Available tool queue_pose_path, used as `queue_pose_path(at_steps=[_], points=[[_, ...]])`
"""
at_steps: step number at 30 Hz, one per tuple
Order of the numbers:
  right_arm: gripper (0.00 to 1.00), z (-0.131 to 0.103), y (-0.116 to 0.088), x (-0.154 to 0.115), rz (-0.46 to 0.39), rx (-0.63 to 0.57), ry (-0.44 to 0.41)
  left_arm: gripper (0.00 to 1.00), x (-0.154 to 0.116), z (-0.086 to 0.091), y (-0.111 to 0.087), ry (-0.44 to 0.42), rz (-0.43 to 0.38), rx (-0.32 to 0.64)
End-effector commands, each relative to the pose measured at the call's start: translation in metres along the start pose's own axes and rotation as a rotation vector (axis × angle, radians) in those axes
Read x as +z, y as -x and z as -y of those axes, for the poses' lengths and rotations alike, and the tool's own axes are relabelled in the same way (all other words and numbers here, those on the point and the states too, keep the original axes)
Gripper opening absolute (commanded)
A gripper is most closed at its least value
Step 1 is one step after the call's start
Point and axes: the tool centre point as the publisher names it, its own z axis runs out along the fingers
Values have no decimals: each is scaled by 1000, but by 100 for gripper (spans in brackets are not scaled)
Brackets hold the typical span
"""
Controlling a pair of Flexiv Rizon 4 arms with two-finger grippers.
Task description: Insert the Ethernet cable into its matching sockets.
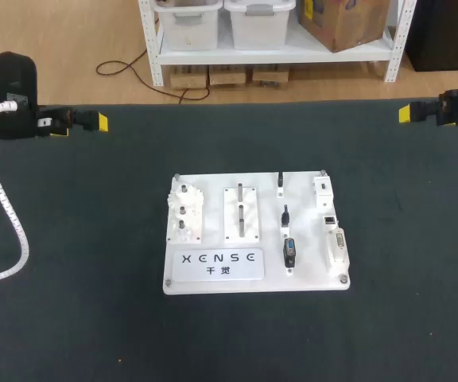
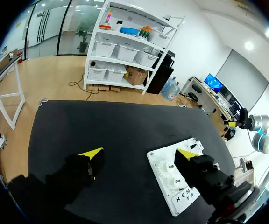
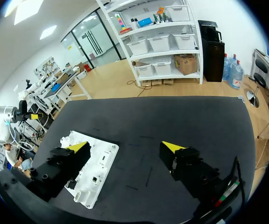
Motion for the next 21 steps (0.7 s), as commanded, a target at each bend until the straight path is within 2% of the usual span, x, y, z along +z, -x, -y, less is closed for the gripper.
queue_pose_path(at_steps=[1,12,17,21], points=[[100,0,0,0,0,0,-2,100,0,2,1,9,-6,-2],[100,0,0,0,0,0,-2,100,0,2,1,9,-6,-2],[100,0,0,0,0,0,-2,100,16,26,8,-207,8,259],[100,0,0,0,0,0,-2,100,24,50,8,-324,0,440]])
